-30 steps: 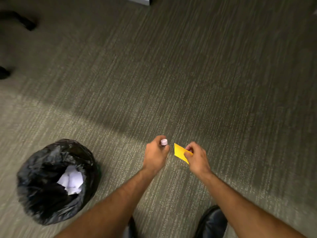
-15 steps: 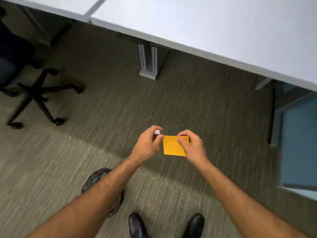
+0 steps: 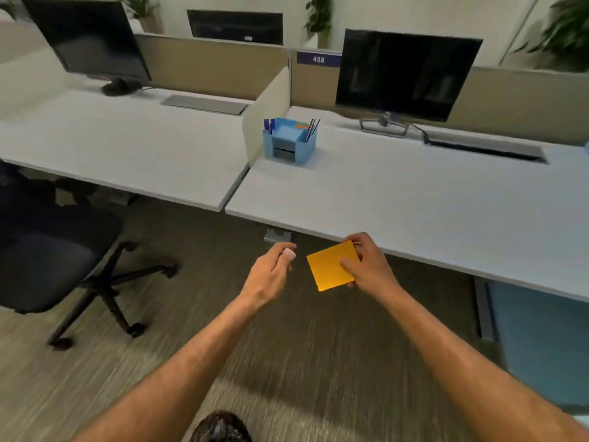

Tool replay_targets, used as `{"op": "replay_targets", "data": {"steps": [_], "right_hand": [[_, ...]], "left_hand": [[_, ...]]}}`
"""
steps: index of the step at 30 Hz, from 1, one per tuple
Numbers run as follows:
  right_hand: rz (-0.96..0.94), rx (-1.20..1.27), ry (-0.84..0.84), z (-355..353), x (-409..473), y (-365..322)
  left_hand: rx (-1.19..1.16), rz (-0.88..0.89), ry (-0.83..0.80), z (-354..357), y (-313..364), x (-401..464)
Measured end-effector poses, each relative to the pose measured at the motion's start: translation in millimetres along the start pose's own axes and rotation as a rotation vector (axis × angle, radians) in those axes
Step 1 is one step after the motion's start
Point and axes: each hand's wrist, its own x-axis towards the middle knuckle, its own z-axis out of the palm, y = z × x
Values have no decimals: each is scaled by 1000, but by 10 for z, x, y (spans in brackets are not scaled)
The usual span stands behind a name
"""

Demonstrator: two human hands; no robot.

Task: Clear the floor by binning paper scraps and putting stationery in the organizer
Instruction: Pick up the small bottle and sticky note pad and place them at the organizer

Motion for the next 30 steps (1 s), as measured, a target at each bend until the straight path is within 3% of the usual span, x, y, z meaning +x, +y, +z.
{"op": "replay_targets", "data": {"steps": [7, 17, 23, 30], "right_hand": [[-135, -53, 112, -359, 888, -682], [-229, -87, 62, -799, 2635, -1263], [-215, -112, 76, -929, 3444, -1407], [-157, -113, 75, -992, 4304, -1338]], "left_hand": [[-5, 59, 29, -458, 558, 872], [-27, 37, 169, -514, 1007, 2485], [-101, 19, 251, -544, 1004, 3236], [20, 78, 336, -750, 826, 4447]]}}
